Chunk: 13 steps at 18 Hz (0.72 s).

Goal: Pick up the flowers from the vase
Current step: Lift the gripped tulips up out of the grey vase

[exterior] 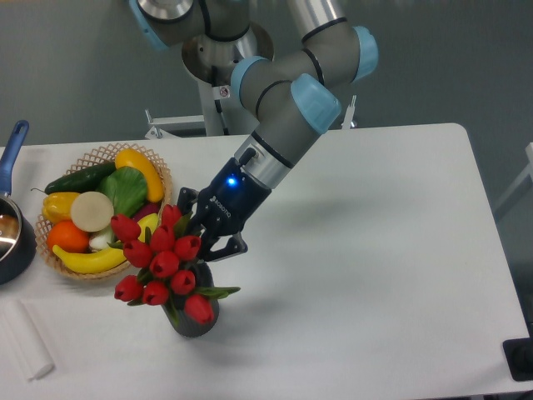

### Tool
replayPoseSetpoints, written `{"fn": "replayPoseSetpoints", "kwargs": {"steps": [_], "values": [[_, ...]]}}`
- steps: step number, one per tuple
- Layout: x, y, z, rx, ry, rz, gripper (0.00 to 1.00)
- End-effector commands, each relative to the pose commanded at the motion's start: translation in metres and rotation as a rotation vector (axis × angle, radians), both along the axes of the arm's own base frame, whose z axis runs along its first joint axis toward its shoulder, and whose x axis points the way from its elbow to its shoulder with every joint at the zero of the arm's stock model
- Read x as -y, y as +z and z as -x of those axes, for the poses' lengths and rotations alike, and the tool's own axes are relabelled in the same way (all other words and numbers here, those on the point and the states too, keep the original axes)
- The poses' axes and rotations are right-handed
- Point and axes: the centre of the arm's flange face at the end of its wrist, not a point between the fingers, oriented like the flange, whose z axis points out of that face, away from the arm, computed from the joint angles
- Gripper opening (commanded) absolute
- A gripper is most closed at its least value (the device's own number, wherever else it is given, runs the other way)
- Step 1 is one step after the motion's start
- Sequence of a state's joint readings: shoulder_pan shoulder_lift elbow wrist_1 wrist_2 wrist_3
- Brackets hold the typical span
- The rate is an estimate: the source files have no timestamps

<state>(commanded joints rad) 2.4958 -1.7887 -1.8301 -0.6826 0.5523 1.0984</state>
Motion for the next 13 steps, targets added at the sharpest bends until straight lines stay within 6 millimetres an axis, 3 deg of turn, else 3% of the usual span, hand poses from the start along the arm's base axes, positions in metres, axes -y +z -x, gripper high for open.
{"fn": "replayPoseSetpoints", "kwargs": {"steps": [4, 8, 11, 13], "values": [[0.006, 0.015, 0.001, 0.011, 0.029, -0.004, 0.30], [0.010, 0.053, 0.007, 0.035, 0.086, -0.020, 0.30], [0.011, 0.062, 0.013, 0.041, 0.104, -0.025, 0.30], [0.011, 0.079, 0.019, 0.067, 0.139, -0.027, 0.30]]}}
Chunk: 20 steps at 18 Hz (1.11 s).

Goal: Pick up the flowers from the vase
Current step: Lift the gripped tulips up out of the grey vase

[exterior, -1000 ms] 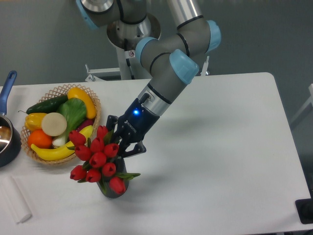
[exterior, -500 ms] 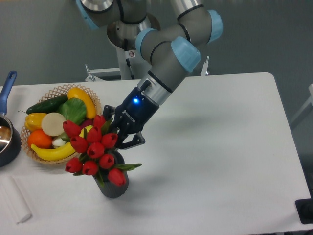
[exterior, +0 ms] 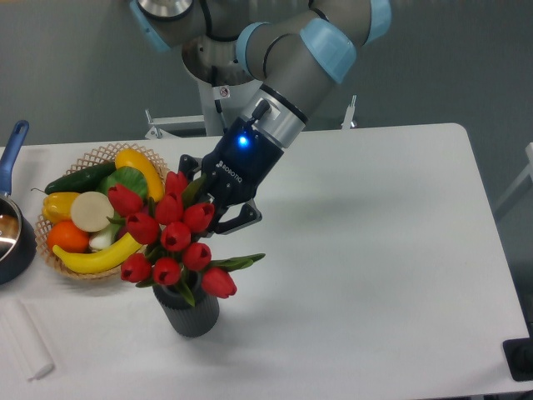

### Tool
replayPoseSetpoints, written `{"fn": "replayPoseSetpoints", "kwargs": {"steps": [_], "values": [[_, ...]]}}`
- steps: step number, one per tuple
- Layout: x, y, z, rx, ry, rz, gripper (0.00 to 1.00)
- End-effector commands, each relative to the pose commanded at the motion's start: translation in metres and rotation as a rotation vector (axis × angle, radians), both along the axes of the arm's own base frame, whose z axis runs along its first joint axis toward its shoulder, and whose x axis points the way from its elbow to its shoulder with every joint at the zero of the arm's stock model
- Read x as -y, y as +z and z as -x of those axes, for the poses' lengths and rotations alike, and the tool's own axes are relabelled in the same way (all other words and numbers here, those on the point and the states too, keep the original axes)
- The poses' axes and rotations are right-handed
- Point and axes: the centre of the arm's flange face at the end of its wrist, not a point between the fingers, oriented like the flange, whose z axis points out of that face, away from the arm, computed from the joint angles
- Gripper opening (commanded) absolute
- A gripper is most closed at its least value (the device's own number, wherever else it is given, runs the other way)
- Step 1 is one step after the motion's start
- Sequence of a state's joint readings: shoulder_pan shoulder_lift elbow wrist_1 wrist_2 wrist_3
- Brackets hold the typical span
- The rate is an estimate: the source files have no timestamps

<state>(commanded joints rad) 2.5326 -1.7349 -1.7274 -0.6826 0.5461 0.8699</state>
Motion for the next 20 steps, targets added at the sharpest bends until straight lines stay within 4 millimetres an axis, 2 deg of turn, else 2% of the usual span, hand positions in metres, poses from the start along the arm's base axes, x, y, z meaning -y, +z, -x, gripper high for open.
{"fn": "replayPoseSetpoints", "kwargs": {"steps": [5, 9, 14, 17, 20], "values": [[0.001, 0.019, 0.009, 0.037, 0.044, -0.004, 0.30], [-0.002, 0.043, 0.012, 0.084, 0.084, -0.008, 0.30], [-0.002, 0.047, 0.012, 0.117, 0.103, -0.002, 0.29], [-0.005, 0.062, 0.016, 0.121, 0.115, -0.013, 0.29], [-0.001, 0.067, 0.031, 0.106, 0.134, -0.022, 0.30]]}}
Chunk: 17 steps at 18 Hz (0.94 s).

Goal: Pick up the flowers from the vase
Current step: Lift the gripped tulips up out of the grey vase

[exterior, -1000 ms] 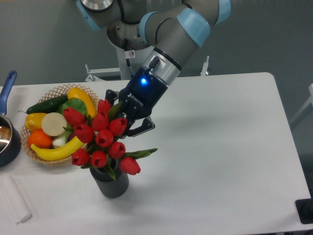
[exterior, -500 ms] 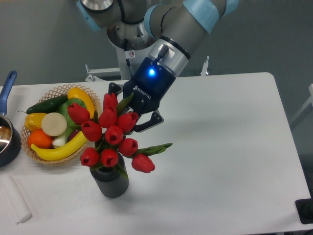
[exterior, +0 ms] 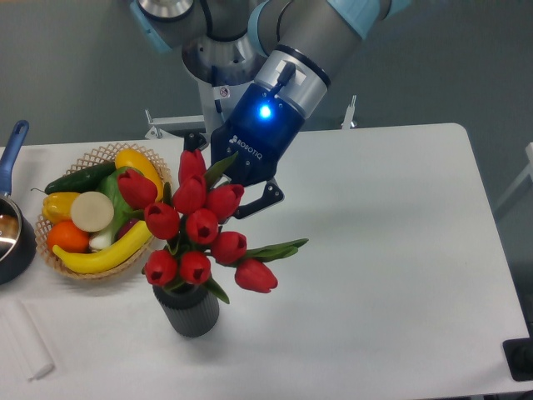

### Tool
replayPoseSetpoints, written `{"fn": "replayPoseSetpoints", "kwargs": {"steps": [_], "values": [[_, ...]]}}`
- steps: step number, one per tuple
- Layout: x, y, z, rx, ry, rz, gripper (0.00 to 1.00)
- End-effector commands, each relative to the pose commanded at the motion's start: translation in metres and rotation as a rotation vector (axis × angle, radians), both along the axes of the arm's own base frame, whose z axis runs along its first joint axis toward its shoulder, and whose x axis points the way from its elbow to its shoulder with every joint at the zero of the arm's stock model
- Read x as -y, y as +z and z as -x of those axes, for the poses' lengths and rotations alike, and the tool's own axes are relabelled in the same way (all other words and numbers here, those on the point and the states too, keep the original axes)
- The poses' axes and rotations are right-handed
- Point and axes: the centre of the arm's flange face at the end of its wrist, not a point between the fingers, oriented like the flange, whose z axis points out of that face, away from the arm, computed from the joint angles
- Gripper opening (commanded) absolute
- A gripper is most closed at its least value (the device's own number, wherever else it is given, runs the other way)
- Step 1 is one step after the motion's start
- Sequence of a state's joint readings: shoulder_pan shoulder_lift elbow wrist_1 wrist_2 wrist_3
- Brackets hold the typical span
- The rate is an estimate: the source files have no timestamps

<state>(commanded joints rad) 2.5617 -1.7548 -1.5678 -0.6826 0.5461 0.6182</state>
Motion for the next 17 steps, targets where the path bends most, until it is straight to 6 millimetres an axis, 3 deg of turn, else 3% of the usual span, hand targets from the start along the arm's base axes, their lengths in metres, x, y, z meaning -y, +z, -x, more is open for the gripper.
{"fn": "replayPoseSetpoints", "kwargs": {"steps": [12, 17], "values": [[0.022, 0.002, 0.028, -0.029, 0.044, -0.009, 0.30], [0.022, -0.003, 0.028, -0.017, 0.036, -0.013, 0.30]]}}
